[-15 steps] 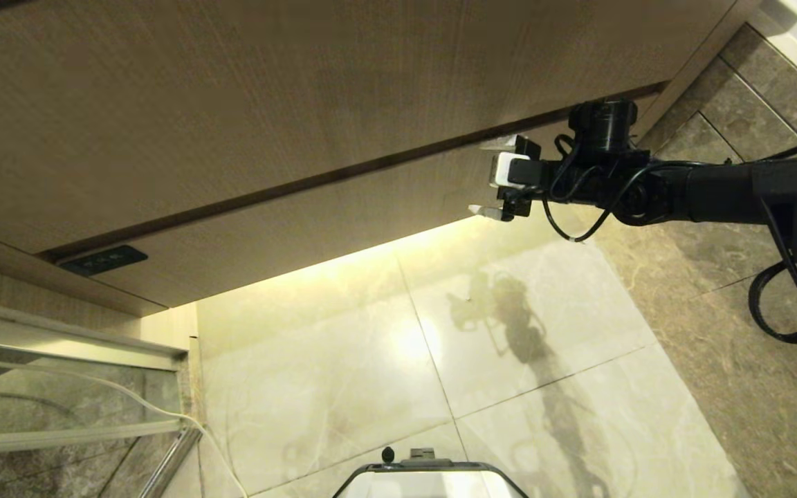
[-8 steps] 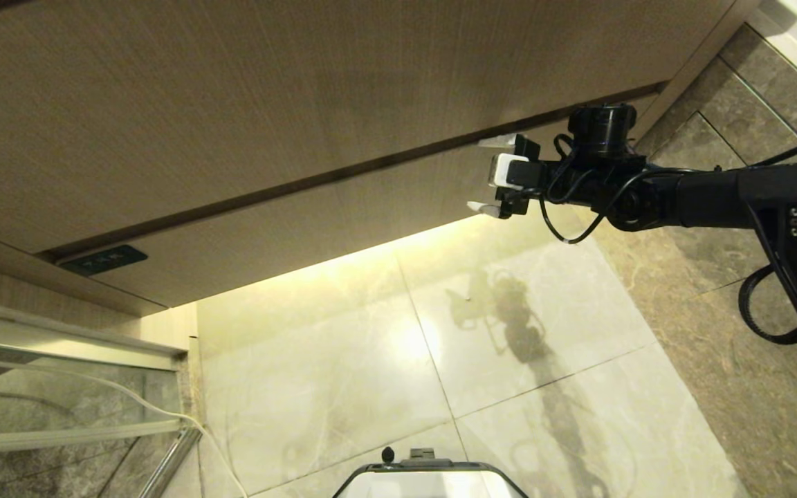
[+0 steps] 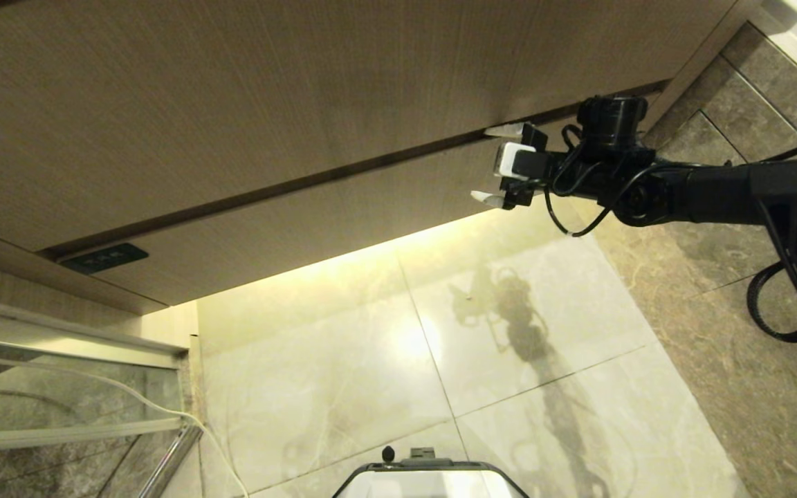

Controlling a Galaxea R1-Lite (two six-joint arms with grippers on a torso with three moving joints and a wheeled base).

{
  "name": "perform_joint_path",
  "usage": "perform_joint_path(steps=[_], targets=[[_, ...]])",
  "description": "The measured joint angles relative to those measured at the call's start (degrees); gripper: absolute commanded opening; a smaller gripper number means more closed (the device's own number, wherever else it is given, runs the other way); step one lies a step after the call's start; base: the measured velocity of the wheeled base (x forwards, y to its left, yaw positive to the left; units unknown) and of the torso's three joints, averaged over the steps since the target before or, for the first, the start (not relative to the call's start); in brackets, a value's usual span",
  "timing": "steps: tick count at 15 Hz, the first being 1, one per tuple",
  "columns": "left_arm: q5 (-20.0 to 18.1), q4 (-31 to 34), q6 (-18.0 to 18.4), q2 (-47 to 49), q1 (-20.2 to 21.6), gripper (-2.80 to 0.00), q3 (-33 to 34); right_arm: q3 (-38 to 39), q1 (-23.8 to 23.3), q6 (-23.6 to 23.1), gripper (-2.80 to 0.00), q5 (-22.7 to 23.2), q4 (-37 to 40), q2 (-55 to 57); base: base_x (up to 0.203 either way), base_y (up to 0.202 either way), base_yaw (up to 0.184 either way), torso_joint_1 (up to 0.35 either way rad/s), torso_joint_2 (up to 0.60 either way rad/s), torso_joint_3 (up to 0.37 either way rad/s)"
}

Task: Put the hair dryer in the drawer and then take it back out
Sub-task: Pull open the drawer

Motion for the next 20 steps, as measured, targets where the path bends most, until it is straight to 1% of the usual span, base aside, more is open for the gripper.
perform_joint_path(steps=[3, 7, 10, 12, 15, 18, 20], targets=[[-0.01, 0.00, 0.01, 0.00, 0.00, -2.80, -0.02, 0.33, 0.11, -0.02, 0.00, 0.11, 6.16, -2.03, 0.000, 0.000, 0.000, 0.000, 0.00, 0.000], [-0.03, -0.02, 0.01, 0.00, -0.01, -2.80, 0.00, 0.27, 0.11, 0.03, 0.00, 0.12, 6.62, -3.18, 0.000, 0.000, 0.000, 0.000, 0.00, 0.000], [0.02, -0.02, 0.01, 0.00, 0.00, -2.80, 0.00, 0.18, 0.06, 0.08, 0.00, 0.01, 5.21, -2.68, 0.000, 0.000, 0.000, 0.000, 0.00, 0.000], [0.01, -0.02, 0.01, 0.00, 0.00, -2.80, 0.00, 0.16, 0.11, 1.06, 0.00, 0.12, 4.04, -1.96, 0.000, 0.000, 0.000, 0.000, 0.00, 0.000], [-0.01, -0.02, 0.01, 0.00, 0.00, -2.80, 0.00, 0.16, 0.11, 2.18, 0.00, 0.04, -0.51, -0.11, 0.000, 0.000, 0.000, 0.000, 0.00, 0.000], [0.01, -0.02, 0.02, 0.00, 0.00, -2.80, 0.00, 0.16, 0.11, 2.24, 0.00, -0.04, -1.09, 1.84, 0.000, 0.000, 0.000, 0.000, 0.00, 0.000], [0.00, -0.02, 0.01, 0.00, 0.05, -2.80, 0.00, 0.13, 0.13, 4.61, 0.00, -1.96, -0.80, 2.69, 0.000, 0.000, 0.000, 0.000, 0.00, 0.000]])
